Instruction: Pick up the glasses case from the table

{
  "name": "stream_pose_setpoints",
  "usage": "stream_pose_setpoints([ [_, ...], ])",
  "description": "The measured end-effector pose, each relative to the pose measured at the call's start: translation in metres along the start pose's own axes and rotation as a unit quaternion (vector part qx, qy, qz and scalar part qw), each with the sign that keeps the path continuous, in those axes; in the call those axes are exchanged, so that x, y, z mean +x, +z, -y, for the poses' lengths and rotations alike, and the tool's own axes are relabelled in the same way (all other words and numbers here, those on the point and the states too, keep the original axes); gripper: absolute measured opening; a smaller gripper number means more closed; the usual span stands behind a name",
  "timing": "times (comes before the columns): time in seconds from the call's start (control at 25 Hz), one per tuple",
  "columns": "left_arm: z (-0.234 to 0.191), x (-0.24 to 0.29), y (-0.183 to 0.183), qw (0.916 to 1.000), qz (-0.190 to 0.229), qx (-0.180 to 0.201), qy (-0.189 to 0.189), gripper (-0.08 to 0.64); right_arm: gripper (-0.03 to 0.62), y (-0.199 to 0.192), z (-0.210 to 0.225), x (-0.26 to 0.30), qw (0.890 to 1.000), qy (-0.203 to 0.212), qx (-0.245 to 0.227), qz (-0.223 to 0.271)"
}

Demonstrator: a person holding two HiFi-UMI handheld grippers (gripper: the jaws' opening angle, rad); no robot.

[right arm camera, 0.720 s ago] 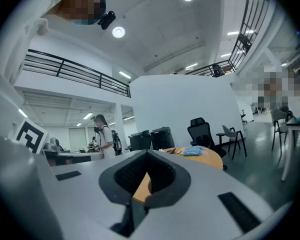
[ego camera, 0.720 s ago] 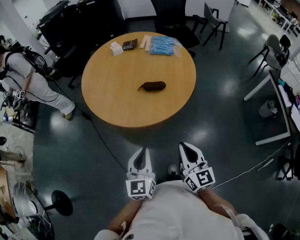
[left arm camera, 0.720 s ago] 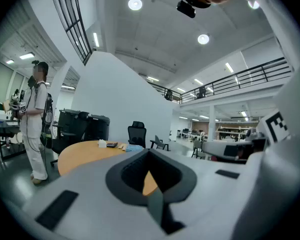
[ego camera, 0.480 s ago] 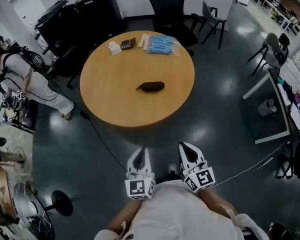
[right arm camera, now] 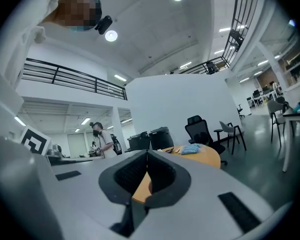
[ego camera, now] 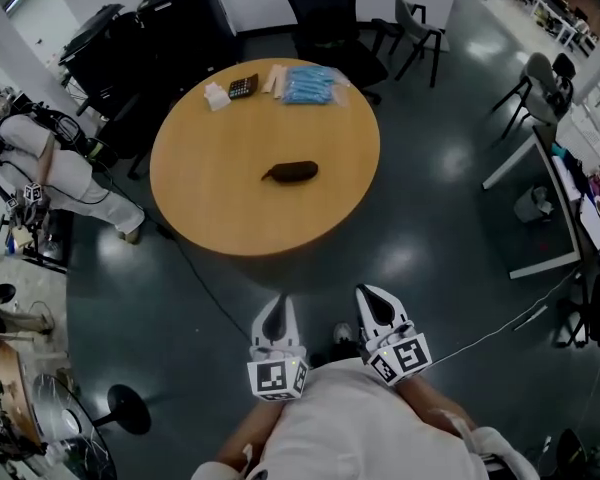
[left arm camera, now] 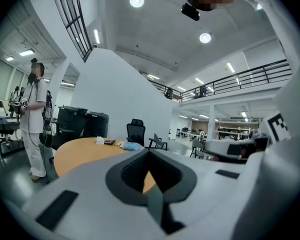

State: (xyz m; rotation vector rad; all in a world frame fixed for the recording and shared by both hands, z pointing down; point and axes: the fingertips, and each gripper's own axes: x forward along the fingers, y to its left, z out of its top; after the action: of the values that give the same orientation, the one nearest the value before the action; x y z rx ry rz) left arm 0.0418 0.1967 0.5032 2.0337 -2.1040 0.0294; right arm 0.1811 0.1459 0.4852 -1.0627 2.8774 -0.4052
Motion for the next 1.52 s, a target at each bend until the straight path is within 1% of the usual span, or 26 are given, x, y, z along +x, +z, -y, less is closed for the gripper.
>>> stream_pose_setpoints([
  [0.12,0.006,0.007,-0.001,0.9999,0.002,-0.002,0.010,0.006,0.015,-0.003,0.014,-0.001,1.000,0.000,-0.021,-0.010],
  [0.2,0.006,0.014,-0.002,0.9998,0.001,-0.007,0.021,0.006,0.015,-0.007,0.025,0.004,0.999,0.002,-0.026,-0.020],
  [0.32,0.002,0.014,-0.004,0.9990,-0.002,-0.014,0.041,0.006,0.015,-0.016,0.033,0.012,0.999,0.020,-0.025,-0.035],
  [0.4,-0.002,0.022,-0.004,0.9986,-0.002,-0.012,0.052,0.006,0.015,-0.019,0.040,0.026,0.998,0.035,-0.037,-0.038],
  [0.48,-0.006,0.033,-0.003,0.9985,-0.008,-0.016,0.053,0.006,0.015,-0.020,0.048,0.043,0.997,0.044,-0.046,-0.042],
  [0.56,-0.012,0.047,-0.004,0.9987,-0.015,-0.011,0.048,0.006,0.015,-0.025,0.057,0.059,0.997,0.042,-0.047,-0.050],
  [0.64,-0.026,0.068,-0.003,0.9989,-0.015,-0.008,0.045,0.006,0.015,-0.029,0.065,0.083,0.997,0.039,-0.049,-0.054],
  [0.76,-0.057,0.108,0.005,0.9989,-0.009,-0.019,0.042,0.006,0.015,-0.029,0.073,0.132,0.997,0.036,-0.054,-0.052],
  [0.88,-0.089,0.156,0.019,0.9995,0.003,-0.019,0.027,0.006,0.015,-0.031,0.082,0.189,0.996,0.040,-0.064,-0.057],
  [1.0,-0.121,0.196,0.039,0.9997,0.013,-0.017,0.006,0.006,0.017,-0.042,0.092,0.244,0.991,0.043,-0.085,-0.090],
  [1.12,-0.152,0.225,0.057,0.9996,0.016,-0.024,0.003,0.006,0.018,-0.057,0.096,0.293,0.983,0.059,-0.114,-0.133],
  [1.16,-0.159,0.233,0.060,0.9995,0.015,-0.029,0.004,0.006,0.018,-0.063,0.097,0.308,0.978,0.072,-0.125,-0.152],
  [1.2,-0.164,0.240,0.063,0.9993,0.014,-0.033,0.004,0.006,0.020,-0.071,0.098,0.321,0.971,0.088,-0.140,-0.175],
  [1.24,-0.168,0.246,0.065,0.9992,0.013,-0.037,0.002,0.006,0.036,-0.081,0.099,0.332,0.960,0.108,-0.158,-0.203],
  [1.28,-0.171,0.251,0.067,0.9992,0.012,-0.039,0.001,0.006,0.114,-0.093,0.099,0.343,0.947,0.130,-0.177,-0.234],
  [1.32,-0.175,0.256,0.068,0.9991,0.009,-0.041,0.001,0.006,0.201,-0.107,0.101,0.355,0.931,0.151,-0.200,-0.266],
  [1.36,-0.178,0.262,0.068,0.9990,0.007,-0.044,0.002,0.006,0.229,-0.121,0.105,0.366,0.913,0.169,-0.225,-0.297],
  [1.44,-0.183,0.272,0.067,0.9988,0.002,-0.049,0.005,0.006,0.261,-0.149,0.114,0.385,0.871,0.203,-0.278,-0.351],
  [1.52,-0.186,0.279,0.067,0.9987,-0.001,-0.051,0.008,0.006,0.275,-0.178,0.125,0.401,0.823,0.235,-0.331,-0.398],
])
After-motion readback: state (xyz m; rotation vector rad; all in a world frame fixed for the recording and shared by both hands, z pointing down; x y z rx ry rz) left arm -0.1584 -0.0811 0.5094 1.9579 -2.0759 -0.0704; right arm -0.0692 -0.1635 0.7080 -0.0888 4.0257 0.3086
